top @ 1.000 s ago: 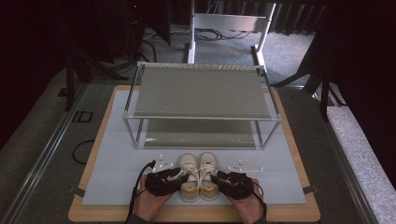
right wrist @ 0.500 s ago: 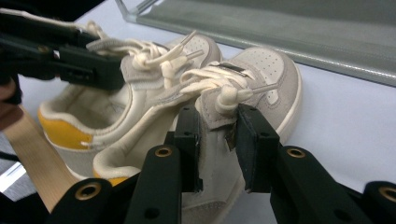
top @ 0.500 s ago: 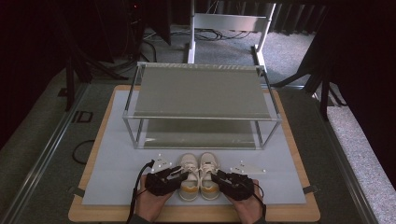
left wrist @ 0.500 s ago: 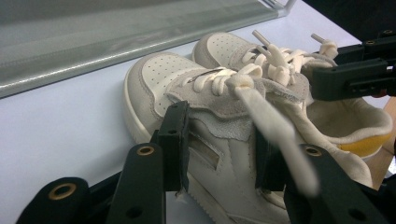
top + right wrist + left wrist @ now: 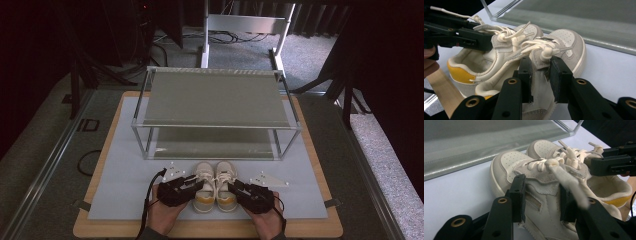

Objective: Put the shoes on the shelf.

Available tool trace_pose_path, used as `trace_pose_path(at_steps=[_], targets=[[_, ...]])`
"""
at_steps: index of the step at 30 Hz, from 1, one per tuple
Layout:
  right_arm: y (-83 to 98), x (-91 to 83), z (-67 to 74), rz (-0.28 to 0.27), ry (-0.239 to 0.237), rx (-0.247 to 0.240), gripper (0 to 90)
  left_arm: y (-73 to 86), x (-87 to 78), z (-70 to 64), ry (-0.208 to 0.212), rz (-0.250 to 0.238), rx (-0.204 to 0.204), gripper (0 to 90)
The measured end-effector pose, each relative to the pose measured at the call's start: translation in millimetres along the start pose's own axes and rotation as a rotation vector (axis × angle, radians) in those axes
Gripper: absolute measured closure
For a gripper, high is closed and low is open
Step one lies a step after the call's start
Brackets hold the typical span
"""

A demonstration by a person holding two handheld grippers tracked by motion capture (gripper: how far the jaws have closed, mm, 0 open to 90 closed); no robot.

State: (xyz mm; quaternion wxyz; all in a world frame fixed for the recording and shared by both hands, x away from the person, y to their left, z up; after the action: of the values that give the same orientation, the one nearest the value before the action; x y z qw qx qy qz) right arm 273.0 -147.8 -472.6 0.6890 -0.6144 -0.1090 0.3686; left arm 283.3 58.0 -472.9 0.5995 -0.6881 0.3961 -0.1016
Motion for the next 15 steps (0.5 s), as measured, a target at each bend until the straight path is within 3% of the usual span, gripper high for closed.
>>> trace_pose_path(at_steps=[15], targets=[[-22.3, 3.4, -14.6, -0.058, 0.027, 0.009, 72.4, -23.4, 14.7, 3.0, -0.003, -0.04, 0.006, 61.9]])
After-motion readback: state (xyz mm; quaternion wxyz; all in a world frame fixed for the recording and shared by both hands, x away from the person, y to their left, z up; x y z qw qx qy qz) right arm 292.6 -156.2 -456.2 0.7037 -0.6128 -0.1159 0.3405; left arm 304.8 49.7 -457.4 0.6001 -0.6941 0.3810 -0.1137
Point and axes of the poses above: each handheld gripper's, and its own axes: x roughly forward along the jaws, y roughly out of its underside, z roughly to its left, the point moved 5 cm from there along x, roughly forward along the jaws, and after that the axes turned 13 degrees about -z, right-handed, at the moved point
